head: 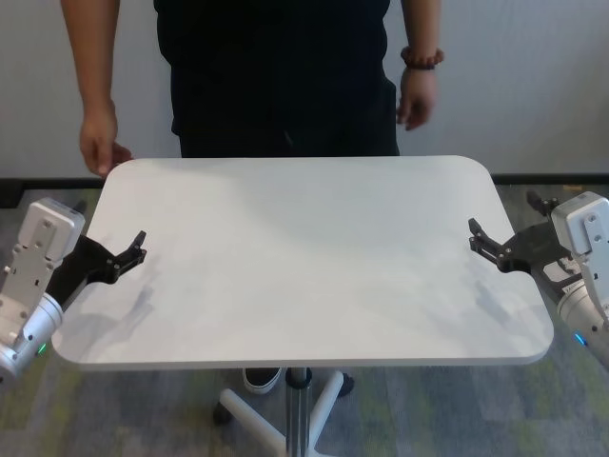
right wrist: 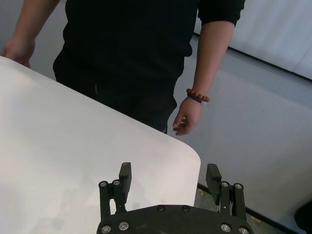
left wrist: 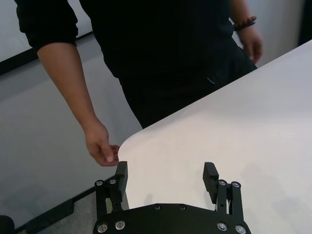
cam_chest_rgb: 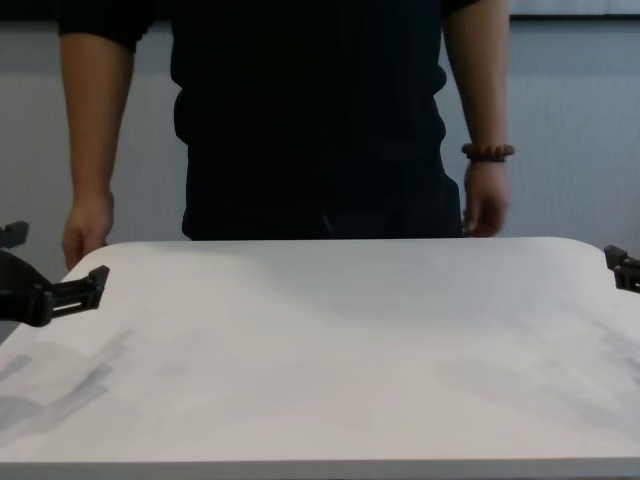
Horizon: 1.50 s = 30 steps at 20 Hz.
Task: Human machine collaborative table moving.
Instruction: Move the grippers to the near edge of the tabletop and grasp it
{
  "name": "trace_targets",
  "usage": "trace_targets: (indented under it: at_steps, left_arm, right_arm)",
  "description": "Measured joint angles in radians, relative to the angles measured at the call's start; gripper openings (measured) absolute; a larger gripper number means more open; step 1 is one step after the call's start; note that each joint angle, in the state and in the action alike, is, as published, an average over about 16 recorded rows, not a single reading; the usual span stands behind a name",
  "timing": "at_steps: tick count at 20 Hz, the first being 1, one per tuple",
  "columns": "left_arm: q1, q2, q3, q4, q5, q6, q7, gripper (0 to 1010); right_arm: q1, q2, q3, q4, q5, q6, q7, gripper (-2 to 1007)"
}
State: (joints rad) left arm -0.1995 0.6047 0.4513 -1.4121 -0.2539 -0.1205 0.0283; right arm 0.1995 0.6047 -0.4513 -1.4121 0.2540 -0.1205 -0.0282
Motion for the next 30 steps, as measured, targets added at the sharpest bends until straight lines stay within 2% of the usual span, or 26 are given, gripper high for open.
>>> trace_targets:
  at_steps: [30]
  left_arm:
    - [0.0, 0.0, 0.0, 0.0, 0.0, 0.0, 0.0, 1003]
  right_arm:
    - [0.0, 0.0, 0.0, 0.0, 0.0, 0.0, 0.0, 1005]
